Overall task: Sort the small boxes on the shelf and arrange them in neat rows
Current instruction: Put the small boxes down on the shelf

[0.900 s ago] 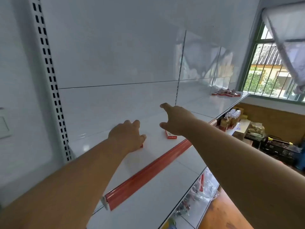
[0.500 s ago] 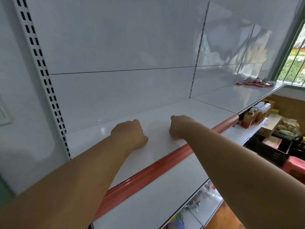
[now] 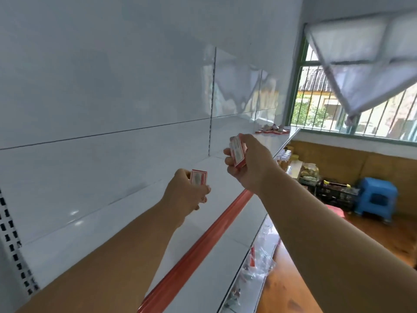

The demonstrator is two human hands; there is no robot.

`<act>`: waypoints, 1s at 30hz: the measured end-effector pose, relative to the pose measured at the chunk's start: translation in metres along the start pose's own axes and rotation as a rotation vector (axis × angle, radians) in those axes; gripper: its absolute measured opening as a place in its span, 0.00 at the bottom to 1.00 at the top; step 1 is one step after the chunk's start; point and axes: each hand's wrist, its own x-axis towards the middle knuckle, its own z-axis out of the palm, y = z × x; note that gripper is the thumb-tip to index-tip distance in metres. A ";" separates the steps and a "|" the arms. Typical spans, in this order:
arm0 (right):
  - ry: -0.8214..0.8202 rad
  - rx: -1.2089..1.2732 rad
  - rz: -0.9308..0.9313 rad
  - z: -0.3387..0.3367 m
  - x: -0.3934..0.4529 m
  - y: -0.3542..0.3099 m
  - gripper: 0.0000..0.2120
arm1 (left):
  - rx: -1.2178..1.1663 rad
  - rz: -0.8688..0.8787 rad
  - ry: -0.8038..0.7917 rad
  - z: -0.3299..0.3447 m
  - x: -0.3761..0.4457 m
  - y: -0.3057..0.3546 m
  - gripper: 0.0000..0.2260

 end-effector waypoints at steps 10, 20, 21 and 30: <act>0.174 -0.197 -0.289 -0.150 0.003 -0.070 0.10 | -0.145 0.063 -0.184 0.174 0.045 0.058 0.13; 0.222 -0.404 -0.348 -0.310 0.137 -0.159 0.12 | -0.134 0.073 -0.189 0.368 0.145 0.128 0.10; 0.209 -0.410 -0.357 -0.321 0.155 -0.164 0.11 | -0.132 0.076 -0.181 0.380 0.160 0.131 0.10; 0.201 -0.444 -0.403 -0.397 0.348 -0.175 0.10 | -0.097 0.070 -0.163 0.478 0.333 0.124 0.08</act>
